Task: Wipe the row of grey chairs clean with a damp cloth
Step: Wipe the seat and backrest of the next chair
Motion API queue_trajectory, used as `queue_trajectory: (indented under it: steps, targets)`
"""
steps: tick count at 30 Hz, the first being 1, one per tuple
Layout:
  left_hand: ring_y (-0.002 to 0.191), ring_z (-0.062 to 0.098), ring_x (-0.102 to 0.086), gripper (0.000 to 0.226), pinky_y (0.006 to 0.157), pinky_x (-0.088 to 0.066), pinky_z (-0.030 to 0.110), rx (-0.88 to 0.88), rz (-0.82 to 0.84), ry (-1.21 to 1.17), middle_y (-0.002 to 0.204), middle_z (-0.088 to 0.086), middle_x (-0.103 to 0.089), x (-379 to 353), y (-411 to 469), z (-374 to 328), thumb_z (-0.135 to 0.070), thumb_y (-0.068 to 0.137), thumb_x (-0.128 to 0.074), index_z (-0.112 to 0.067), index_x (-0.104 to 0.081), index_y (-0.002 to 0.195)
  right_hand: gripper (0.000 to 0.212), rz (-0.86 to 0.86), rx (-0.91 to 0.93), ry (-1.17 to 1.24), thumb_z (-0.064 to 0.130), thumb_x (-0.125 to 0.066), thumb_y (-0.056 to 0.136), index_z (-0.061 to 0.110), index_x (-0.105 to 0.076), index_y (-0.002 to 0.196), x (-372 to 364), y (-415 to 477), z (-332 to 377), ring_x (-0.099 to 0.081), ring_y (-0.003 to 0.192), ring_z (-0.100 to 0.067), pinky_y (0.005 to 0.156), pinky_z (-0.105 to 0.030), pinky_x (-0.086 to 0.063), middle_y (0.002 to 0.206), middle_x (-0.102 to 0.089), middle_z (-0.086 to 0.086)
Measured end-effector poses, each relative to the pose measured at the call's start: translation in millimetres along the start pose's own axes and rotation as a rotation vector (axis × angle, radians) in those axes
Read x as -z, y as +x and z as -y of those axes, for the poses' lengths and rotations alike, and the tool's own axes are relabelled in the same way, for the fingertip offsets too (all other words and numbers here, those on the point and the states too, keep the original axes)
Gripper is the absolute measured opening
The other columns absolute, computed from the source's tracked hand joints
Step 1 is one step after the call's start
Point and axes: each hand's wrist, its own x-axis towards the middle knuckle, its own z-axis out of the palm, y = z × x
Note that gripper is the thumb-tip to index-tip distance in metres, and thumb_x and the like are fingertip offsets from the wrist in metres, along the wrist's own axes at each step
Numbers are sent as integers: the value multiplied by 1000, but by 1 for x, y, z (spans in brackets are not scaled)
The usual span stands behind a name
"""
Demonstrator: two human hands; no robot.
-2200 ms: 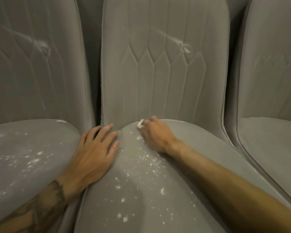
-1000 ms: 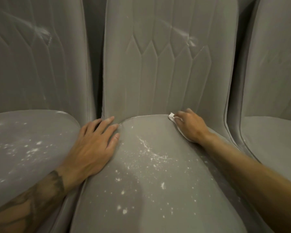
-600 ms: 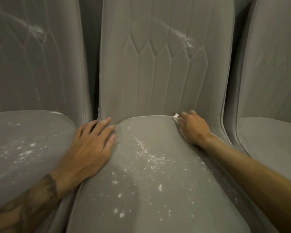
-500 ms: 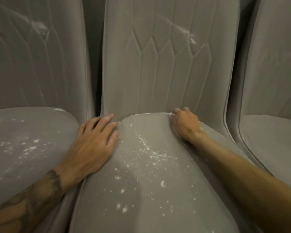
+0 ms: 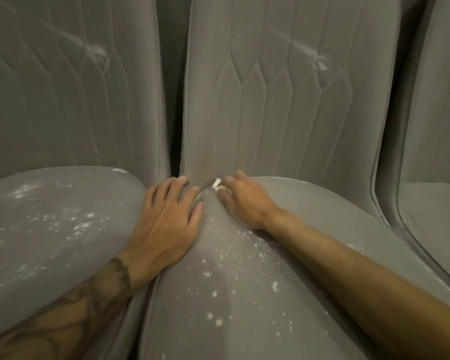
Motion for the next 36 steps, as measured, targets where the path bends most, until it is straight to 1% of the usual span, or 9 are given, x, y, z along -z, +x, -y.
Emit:
queue_trajectory:
  steps: [2,4,9,15,21,26,31,33,36]
  targets:
    - [141,22,-36,49,119,-27,44,21,-6,-17,152,4,-39,2,0,0,-47,104,-30,-23,-53,141,26,41,133,44,39,-43,105,21,-59,112,0,-15,5,-57,96,-26,85,-36,-42,105,-53,-2]
    - [141,22,-35,49,120,-28,44,31,-9,-20,152,3,-36,4,-1,3,-47,104,-31,-23,-51,142,24,72,143,25,38,-44,105,21,-59,114,6,-15,-6,-57,96,-26,85,-36,-42,105,-51,-2]
    - [146,15,-31,56,123,-22,41,-20,54,35,158,-5,-35,10,1,18,-51,104,-24,-27,-45,149,28,45,-124,-94,32,-41,106,8,-52,117,6,19,-11,-56,107,-40,89,-44,-42,118,-51,-16]
    - [148,13,-30,52,122,-24,41,-61,50,53,163,-6,-32,10,-7,31,-42,107,-23,-29,-40,155,23,100,150,32,43,-43,103,24,-52,114,-6,-5,13,-56,96,-25,81,-36,-42,108,-52,-1]
    - [150,14,-28,54,125,-22,42,-53,49,30,165,-2,-32,10,-10,28,-35,105,-24,-26,-39,156,26,86,-3,-55,33,-44,105,14,-55,120,2,23,16,-57,104,-36,91,-44,-45,117,-52,-11]
    - [150,18,-31,52,124,-25,43,-58,36,51,164,1,-35,10,-11,28,-31,105,-27,-24,-42,155,22,155,257,66,45,-42,103,27,-54,106,-6,-10,29,-53,86,-15,78,-35,-46,101,-51,4]
    - [153,13,-23,57,127,-19,42,-42,65,30,165,-3,-32,8,-9,29,-43,105,-20,-28,-36,158,26,76,-9,-36,37,-44,105,17,-55,118,2,14,14,-57,99,-31,86,-40,-45,112,-52,-7]
    - [153,13,-22,58,127,-18,41,-41,58,20,164,-4,-33,9,-9,29,-45,105,-20,-28,-38,157,26,29,50,-23,38,-42,106,17,-55,115,-5,10,26,-57,95,-28,83,-39,-45,109,-53,-6]
    - [153,13,-23,59,127,-19,42,-36,59,15,164,-4,-34,9,-9,27,-47,105,-17,-29,-39,157,22,70,237,54,46,-37,105,28,-50,104,-8,-17,30,-51,86,-14,79,-33,-43,100,-50,6]
